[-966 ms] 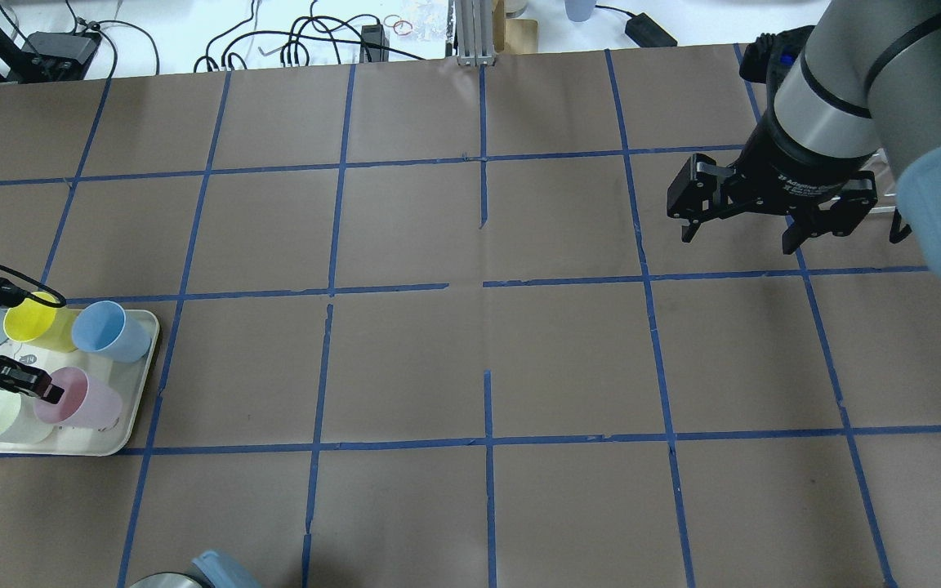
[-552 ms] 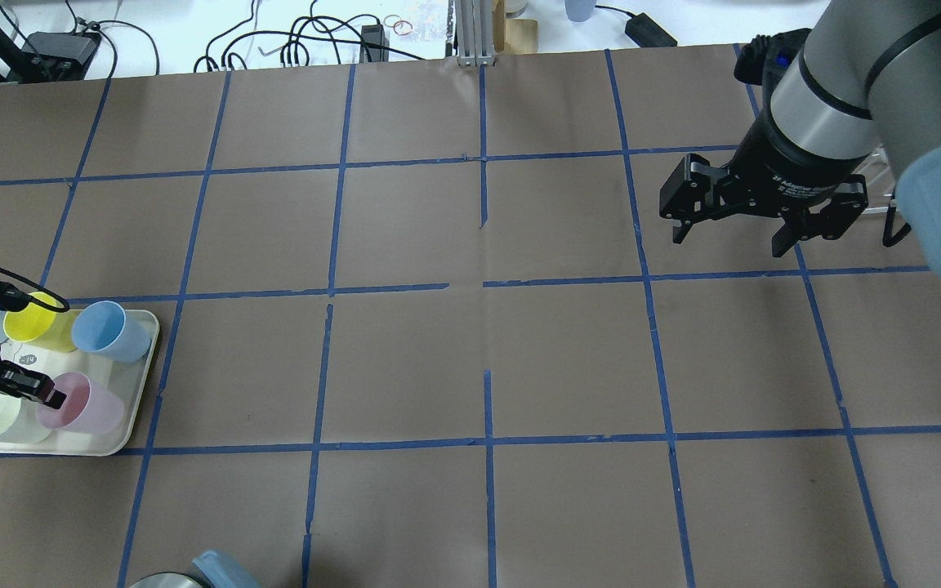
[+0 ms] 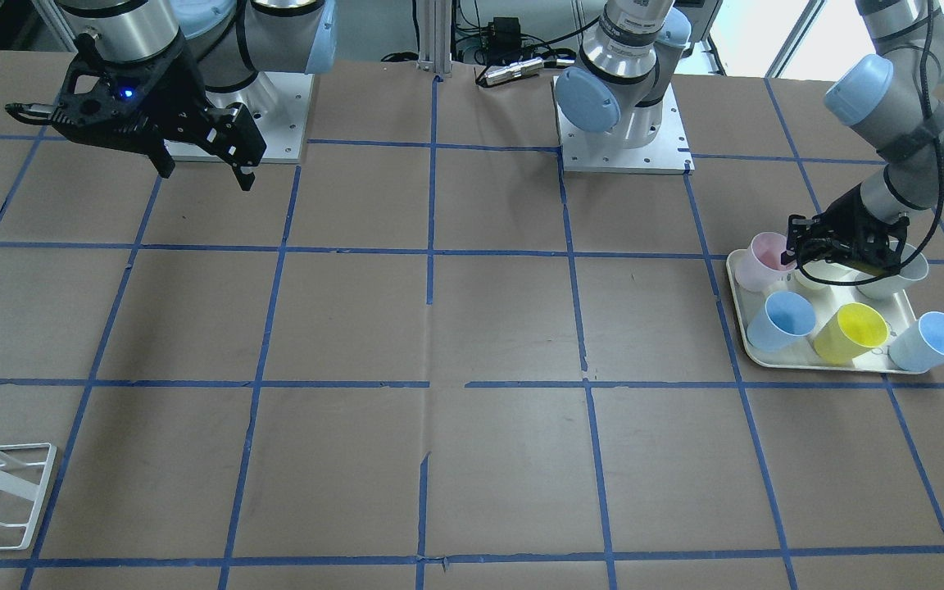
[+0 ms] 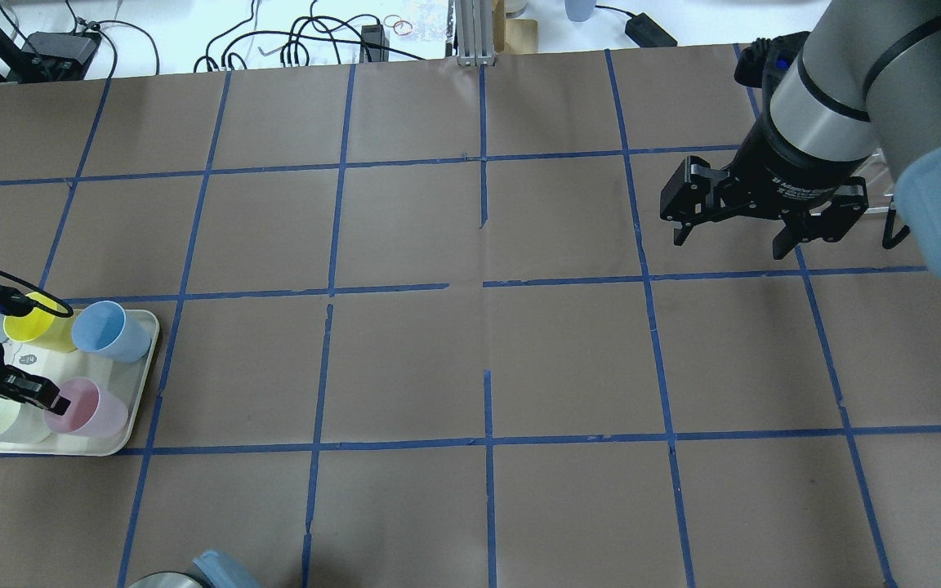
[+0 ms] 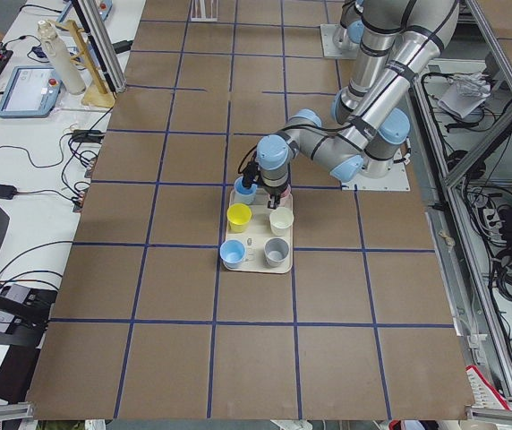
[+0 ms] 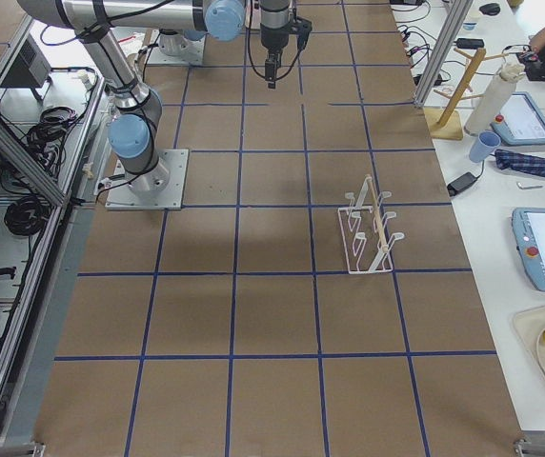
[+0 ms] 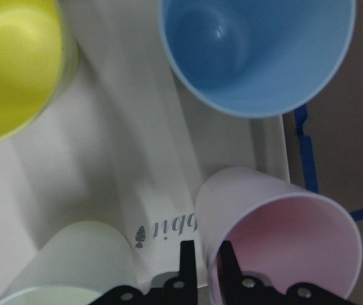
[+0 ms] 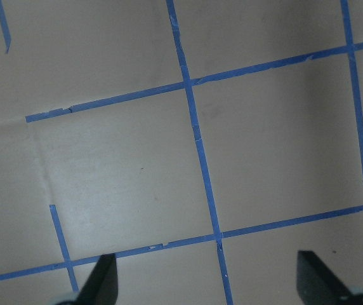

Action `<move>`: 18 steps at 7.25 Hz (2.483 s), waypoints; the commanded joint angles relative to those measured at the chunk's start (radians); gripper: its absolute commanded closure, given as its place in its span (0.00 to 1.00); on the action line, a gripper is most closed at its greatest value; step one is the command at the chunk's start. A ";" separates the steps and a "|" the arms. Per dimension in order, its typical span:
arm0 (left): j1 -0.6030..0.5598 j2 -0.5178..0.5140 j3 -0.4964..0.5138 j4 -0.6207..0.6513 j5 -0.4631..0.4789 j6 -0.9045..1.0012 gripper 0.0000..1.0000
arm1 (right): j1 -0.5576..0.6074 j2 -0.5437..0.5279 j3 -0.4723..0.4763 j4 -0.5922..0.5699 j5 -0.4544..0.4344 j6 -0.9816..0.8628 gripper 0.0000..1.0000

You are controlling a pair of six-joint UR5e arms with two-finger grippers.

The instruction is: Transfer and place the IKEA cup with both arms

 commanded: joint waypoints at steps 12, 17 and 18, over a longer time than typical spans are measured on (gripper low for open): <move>-0.837 0.151 0.564 -0.500 -0.018 -1.139 0.00 | 0.000 0.000 0.000 0.002 -0.001 -0.010 0.00; -0.819 0.154 0.573 -0.526 -0.009 -1.138 0.00 | -0.002 0.002 0.002 -0.003 -0.001 -0.011 0.00; -0.807 0.160 0.570 -0.521 -0.014 -1.132 0.00 | -0.002 0.002 0.002 -0.004 -0.001 -0.011 0.00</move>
